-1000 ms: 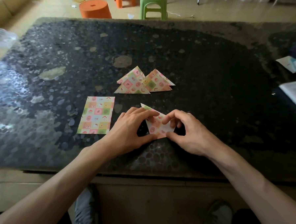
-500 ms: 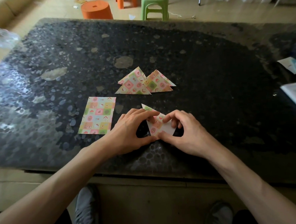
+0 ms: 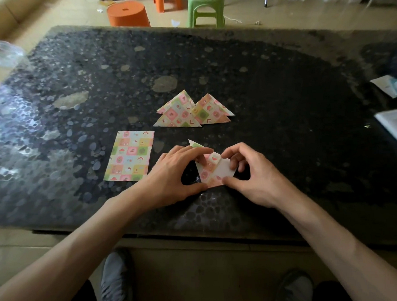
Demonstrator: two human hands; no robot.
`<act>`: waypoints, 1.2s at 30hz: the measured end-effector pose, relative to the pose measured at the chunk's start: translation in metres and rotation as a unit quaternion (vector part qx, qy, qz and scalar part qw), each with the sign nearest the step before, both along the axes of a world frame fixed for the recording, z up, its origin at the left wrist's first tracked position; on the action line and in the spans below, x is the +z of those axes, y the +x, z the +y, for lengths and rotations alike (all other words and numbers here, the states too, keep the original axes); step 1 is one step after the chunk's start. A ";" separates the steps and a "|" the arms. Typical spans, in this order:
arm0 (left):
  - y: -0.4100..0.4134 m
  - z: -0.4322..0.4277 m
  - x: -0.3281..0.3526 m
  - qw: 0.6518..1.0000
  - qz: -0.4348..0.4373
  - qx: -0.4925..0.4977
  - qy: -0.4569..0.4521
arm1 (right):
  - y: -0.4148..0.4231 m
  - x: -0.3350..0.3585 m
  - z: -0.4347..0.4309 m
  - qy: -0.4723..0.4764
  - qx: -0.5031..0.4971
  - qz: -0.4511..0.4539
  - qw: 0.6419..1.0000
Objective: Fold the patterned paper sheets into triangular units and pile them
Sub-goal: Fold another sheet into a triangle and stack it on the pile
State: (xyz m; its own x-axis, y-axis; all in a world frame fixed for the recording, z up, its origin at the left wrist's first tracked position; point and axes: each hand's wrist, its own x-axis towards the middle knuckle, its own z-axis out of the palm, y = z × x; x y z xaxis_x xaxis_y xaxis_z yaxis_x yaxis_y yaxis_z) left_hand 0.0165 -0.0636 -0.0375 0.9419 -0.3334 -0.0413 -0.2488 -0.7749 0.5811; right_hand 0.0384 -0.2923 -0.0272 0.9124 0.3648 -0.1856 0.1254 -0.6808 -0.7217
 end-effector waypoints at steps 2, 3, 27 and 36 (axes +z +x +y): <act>0.000 0.001 -0.001 1.000 0.003 -0.001 -0.004 | 0.002 0.003 -0.003 -0.007 0.004 0.005 1.000; 0.001 0.002 -0.001 1.000 0.003 -0.003 -0.008 | 0.002 0.004 -0.003 -0.011 0.009 0.006 1.000; -0.009 -0.025 -0.016 0.981 -0.133 0.125 0.065 | 0.004 -0.005 -0.006 -0.156 -0.015 -0.149 0.976; -0.004 -0.020 -0.005 0.994 -0.086 0.056 -0.023 | 0.002 -0.001 -0.007 -0.128 -0.014 -0.151 0.980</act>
State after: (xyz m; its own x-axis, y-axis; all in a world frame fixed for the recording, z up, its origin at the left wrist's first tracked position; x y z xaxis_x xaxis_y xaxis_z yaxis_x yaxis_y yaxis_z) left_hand 0.0130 -0.0833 -0.0428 0.9648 -0.2244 0.1370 -0.2620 -0.7771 0.5722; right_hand 0.0406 -0.2994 -0.0286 0.9491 0.3147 0.0119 0.2847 -0.8414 -0.4593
